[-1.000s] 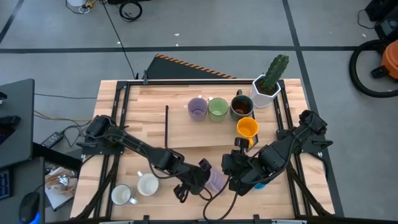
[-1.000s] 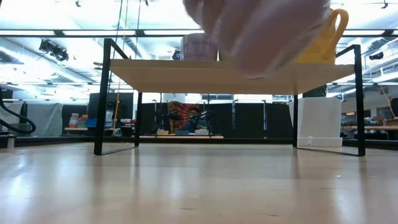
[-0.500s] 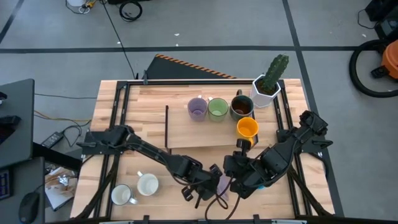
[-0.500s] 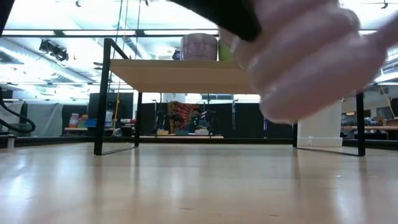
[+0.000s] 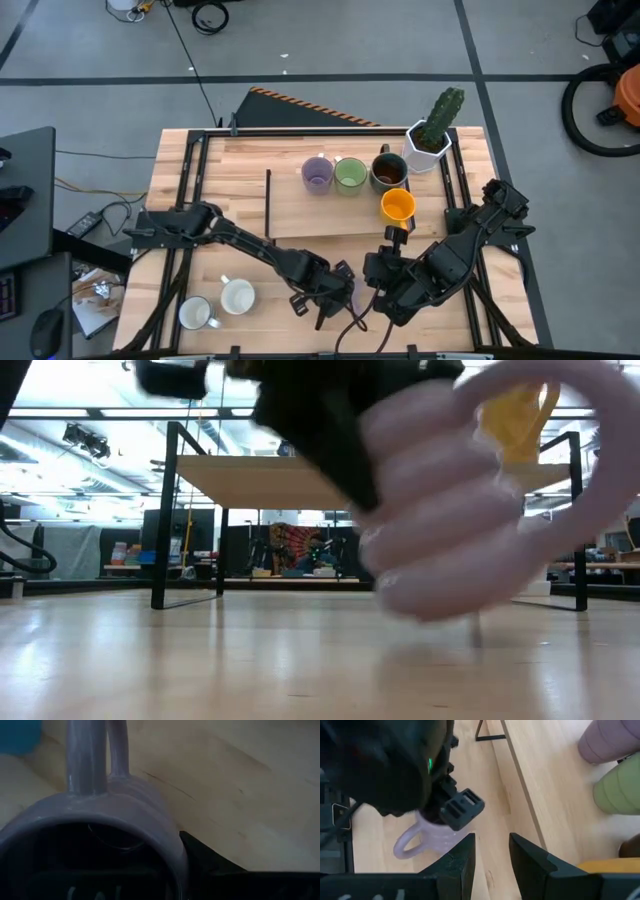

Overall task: Place coffee mugs
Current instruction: Put the purple mug on the shelf

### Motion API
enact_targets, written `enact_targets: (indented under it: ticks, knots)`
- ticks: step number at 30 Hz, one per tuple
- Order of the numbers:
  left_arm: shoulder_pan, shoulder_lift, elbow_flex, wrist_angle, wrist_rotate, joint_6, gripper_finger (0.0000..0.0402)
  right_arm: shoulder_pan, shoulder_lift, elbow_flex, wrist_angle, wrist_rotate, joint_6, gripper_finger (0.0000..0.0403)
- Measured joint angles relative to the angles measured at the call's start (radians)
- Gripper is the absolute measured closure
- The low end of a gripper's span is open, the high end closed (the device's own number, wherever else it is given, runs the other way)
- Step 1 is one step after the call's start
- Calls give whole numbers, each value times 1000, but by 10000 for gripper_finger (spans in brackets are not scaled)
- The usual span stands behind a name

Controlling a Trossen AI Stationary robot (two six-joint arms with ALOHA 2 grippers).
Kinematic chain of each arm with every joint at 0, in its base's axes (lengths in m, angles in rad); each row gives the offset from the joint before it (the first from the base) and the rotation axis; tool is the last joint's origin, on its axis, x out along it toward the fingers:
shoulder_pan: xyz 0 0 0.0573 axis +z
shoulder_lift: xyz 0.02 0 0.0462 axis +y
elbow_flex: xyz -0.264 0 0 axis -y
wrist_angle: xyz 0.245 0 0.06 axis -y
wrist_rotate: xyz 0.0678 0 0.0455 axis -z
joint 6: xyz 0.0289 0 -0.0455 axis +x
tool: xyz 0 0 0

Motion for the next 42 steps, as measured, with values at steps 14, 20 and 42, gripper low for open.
enact_targets:
  ticks: [14,20,42]
  knots:
    - [-1,10,0,-6,-56,8,338,0,0,0,5,15,-4,278]
    - [1,11,0,7,-96,7,290,0,0,0,6,14,-4,278]
    - [-26,-64,2,-21,-230,-85,212,2,0,0,8,14,3,278]
